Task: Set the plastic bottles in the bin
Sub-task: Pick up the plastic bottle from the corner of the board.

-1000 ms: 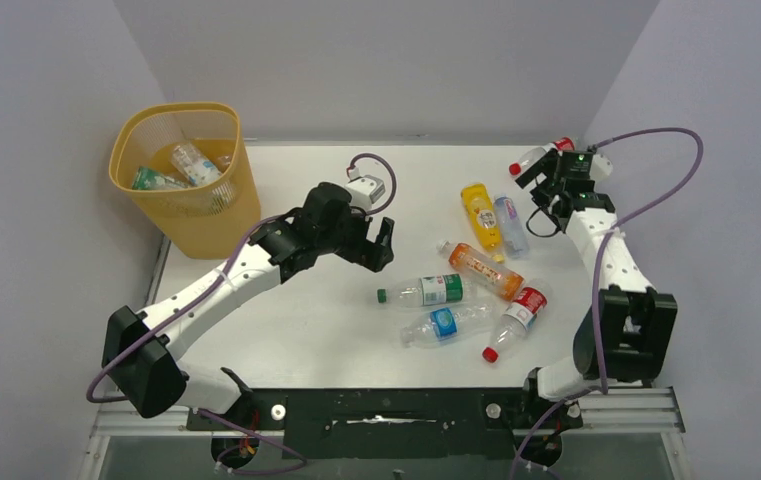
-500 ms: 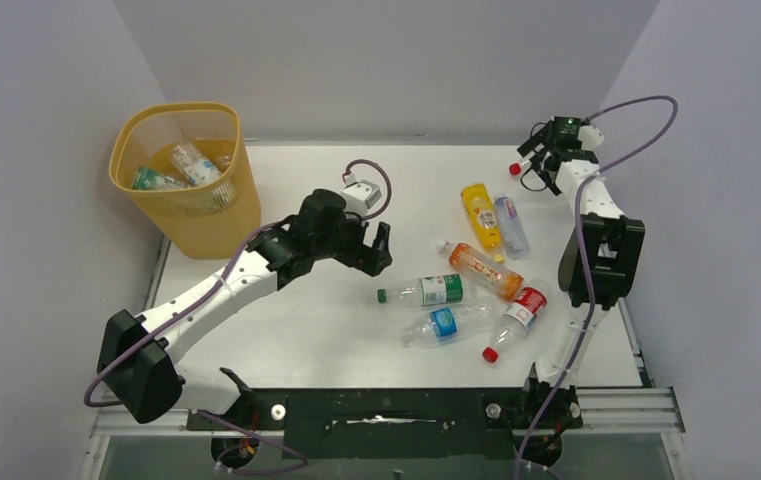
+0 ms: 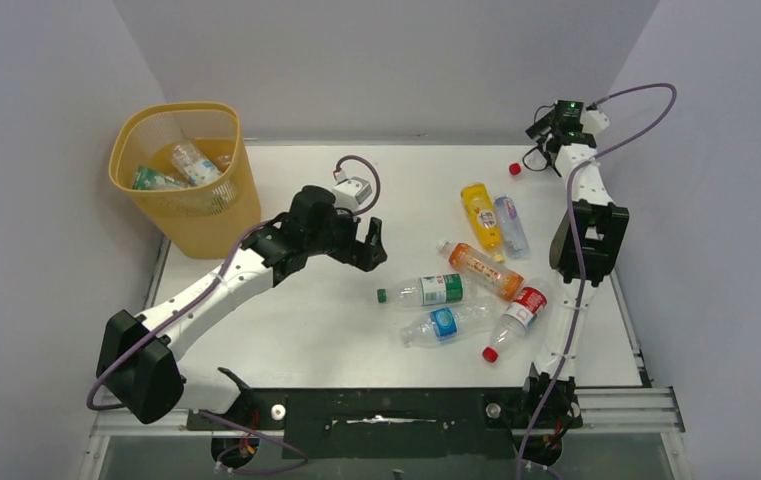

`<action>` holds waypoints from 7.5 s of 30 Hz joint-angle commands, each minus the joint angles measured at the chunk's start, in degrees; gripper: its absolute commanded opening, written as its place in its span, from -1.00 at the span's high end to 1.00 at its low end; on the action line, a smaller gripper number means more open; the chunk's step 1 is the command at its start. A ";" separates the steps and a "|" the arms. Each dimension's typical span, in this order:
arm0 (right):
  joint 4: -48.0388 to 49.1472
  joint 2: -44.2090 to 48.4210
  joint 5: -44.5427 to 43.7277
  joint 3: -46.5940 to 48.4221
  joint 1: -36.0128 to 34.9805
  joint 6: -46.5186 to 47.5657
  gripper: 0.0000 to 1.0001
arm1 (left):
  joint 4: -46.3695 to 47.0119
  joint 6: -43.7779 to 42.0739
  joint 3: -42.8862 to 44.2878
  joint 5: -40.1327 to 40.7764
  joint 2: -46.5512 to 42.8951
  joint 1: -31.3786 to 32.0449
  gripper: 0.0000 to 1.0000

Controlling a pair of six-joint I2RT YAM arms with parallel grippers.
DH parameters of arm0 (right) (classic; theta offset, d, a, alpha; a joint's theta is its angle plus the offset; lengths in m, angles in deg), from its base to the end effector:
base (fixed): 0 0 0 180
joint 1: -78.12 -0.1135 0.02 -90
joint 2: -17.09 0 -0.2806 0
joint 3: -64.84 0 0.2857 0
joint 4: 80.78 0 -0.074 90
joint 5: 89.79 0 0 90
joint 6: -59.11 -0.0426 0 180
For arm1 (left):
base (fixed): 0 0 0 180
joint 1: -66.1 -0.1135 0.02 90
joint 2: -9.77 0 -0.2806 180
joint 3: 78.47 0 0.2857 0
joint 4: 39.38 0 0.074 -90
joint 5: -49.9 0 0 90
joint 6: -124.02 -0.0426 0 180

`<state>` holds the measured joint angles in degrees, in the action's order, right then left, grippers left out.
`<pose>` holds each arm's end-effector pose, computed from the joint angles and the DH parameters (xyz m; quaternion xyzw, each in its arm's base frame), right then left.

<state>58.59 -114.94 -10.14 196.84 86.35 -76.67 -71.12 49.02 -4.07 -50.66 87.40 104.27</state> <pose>0.5744 -0.0908 0.2463 0.4445 0.7893 0.0562 0.4200 0.2625 -0.2163 0.3051 0.2190 0.8566 -0.2789 0.3749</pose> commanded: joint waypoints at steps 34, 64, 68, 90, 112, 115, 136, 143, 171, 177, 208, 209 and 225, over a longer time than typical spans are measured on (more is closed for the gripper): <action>1.22 -16.04 1.31 17.59 1.11 -0.89 -0.96 | 8.55 2.46 -1.59 -11.39 2.47 -6.18 -0.86; 5.17 -5.90 -2.40 -1.10 -2.94 4.56 0.06 | 10.48 4.14 -2.60 -13.39 0.57 -6.91 -0.77; 6.08 0.23 -4.30 -6.29 -4.49 6.90 0.06 | 10.24 4.24 -2.69 -13.10 -0.07 -6.88 -0.77; 7.87 35.48 1.13 -30.83 -8.77 17.55 0.06 | 10.96 8.97 -2.47 -10.45 -1.74 -7.27 -0.95; 10.98 68.59 -7.47 -65.09 -44.11 15.13 0.02 | 24.98 26.81 -10.39 -20.93 -4.59 -11.44 -0.96; 11.03 69.04 -8.16 -66.19 -46.18 14.59 0.02 | 26.03 28.49 -11.92 -20.97 -5.46 -11.46 -0.96; 12.90 70.06 -5.90 -70.07 -51.62 14.29 0.04 | 30.86 34.75 -13.38 -23.84 -4.34 -13.43 -0.95; 12.69 71.64 -4.56 -70.31 -51.86 13.60 0.04 | 34.80 38.12 -16.16 -24.66 -4.88 -15.09 -0.95; 15.33 58.97 -4.59 -62.80 -66.44 13.68 0.04 | 39.83 44.24 -18.70 -23.77 -1.86 -14.79 -0.94; 15.45 56.36 -4.91 -61.34 -68.83 13.89 0.04 | 38.98 43.47 -18.16 -22.67 -1.66 -14.71 -0.94; 17.27 54.87 -4.72 -60.90 -70.28 13.71 -0.66 | 33.29 38.83 -15.30 -18.48 1.34 -14.75 0.32; 17.14 54.98 -4.72 -60.71 -70.21 13.70 -0.75 | 33.10 38.72 -15.02 -18.31 1.39 -14.79 0.32; 4.28 66.13 -11.58 -58.80 -63.21 7.11 -0.96 | 19.27 27.83 -4.63 -13.87 0.24 -18.36 0.34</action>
<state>64.51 -54.48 -18.58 136.53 19.86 -66.83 -46.94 83.54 -16.63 -66.68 88.88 88.03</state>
